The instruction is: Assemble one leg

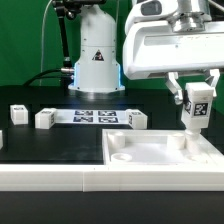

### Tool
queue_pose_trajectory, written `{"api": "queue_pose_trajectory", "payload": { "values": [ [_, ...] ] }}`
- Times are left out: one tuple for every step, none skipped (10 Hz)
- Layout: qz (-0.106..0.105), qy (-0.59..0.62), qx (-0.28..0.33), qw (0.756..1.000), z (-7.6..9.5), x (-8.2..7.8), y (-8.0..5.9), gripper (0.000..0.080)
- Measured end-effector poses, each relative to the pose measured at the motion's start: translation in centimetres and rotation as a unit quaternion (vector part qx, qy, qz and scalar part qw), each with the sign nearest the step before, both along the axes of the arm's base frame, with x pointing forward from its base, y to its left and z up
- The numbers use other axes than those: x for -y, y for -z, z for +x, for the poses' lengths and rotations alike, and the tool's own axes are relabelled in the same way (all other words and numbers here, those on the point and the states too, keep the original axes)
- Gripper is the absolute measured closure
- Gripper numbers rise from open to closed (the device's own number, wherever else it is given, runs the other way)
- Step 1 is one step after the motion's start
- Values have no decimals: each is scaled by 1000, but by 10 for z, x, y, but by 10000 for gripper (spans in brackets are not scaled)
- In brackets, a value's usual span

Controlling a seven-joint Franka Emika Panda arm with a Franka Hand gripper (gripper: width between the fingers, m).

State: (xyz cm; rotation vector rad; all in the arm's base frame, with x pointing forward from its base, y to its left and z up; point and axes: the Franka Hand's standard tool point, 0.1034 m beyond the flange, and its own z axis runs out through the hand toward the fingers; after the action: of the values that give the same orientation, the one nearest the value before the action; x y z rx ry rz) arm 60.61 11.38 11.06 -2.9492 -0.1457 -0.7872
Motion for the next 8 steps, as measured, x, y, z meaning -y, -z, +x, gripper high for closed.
{"api": "queue_pose_trajectory", "payload": {
  "values": [
    [0,0,-1,1000,1,0,6,509],
    [-1,0,-4,1000,2,0,11,509],
    [-3,-2,-4,1000,4,2,15,509],
    [-5,-5,-4,1000,7,3,17,509],
    [-5,-4,-3,1000,10,4,18,509],
    [-4,-5,-2,1000,11,2,18,509],
    [-4,-5,-3,1000,11,3,19,509],
    [-5,-3,-1,1000,12,4,21,509]
  ]
}}
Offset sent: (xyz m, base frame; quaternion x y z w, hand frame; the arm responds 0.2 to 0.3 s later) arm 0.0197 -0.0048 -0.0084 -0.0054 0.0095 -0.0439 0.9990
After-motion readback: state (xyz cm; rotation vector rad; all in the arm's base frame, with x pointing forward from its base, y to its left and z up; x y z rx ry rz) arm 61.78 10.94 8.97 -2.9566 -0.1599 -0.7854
